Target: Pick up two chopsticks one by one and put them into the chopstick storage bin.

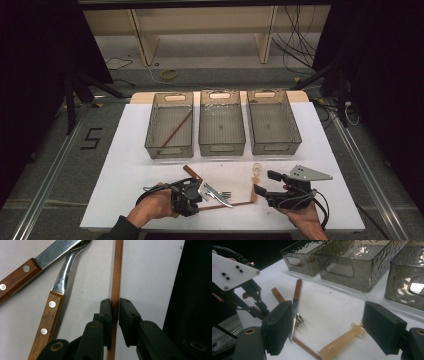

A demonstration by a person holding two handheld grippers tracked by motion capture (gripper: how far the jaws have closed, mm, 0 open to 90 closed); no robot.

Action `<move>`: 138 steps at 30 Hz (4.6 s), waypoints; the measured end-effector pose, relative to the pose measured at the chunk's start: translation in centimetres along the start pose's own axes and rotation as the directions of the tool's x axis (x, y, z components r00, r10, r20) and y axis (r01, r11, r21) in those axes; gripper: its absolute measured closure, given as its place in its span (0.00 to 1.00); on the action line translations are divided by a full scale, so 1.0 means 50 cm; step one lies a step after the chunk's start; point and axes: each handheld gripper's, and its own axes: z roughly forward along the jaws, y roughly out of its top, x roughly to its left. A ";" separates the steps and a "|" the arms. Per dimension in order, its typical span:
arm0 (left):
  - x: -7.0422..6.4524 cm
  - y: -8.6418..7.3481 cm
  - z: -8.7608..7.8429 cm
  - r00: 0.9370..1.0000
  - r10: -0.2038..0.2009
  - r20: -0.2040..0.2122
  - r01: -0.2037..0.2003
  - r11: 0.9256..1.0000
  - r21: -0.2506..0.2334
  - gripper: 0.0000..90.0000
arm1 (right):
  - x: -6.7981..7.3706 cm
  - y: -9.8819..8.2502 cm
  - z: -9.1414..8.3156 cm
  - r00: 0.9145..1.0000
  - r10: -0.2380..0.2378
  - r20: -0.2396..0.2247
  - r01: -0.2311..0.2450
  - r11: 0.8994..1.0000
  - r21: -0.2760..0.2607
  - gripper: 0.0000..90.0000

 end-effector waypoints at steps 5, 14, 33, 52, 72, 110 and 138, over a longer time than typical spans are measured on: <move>-0.003 0.000 -0.001 0.999 0.037 -0.005 -0.037 0.999 0.002 0.91 | 0.000 0.000 0.000 1.000 0.000 0.000 0.000 1.000 0.001 0.28; -0.007 -0.003 -0.001 0.997 0.070 0.028 -0.070 0.998 -0.001 0.92 | 0.000 0.000 -0.001 1.000 0.001 0.000 -0.001 1.000 -0.001 0.28; -0.012 0.001 -0.002 0.998 0.066 0.016 -0.066 0.998 0.015 0.92 | 0.000 0.001 -0.001 1.000 0.003 0.001 -0.003 1.000 -0.006 0.28; -0.009 -0.004 -0.059 0.999 0.039 0.019 -0.037 0.994 -0.107 0.92 | -0.007 0.005 -0.014 0.999 0.015 0.031 -0.013 0.999 -0.042 0.28; 0.060 -0.051 -0.127 0.977 -0.206 -0.063 0.180 0.941 -0.286 0.92 | -0.009 0.003 -0.015 0.998 0.021 0.055 -0.018 0.998 -0.056 0.28; 0.262 -0.109 -0.232 0.835 -0.532 -0.143 0.410 0.774 -0.483 0.92 | -0.009 0.001 -0.008 0.999 0.020 0.038 -0.018 0.999 -0.037 0.29; 0.370 -0.131 -0.228 0.734 -0.662 -0.149 0.516 0.687 -0.512 0.92 | -0.009 0.001 -0.005 0.999 0.022 0.038 -0.021 0.999 -0.026 0.29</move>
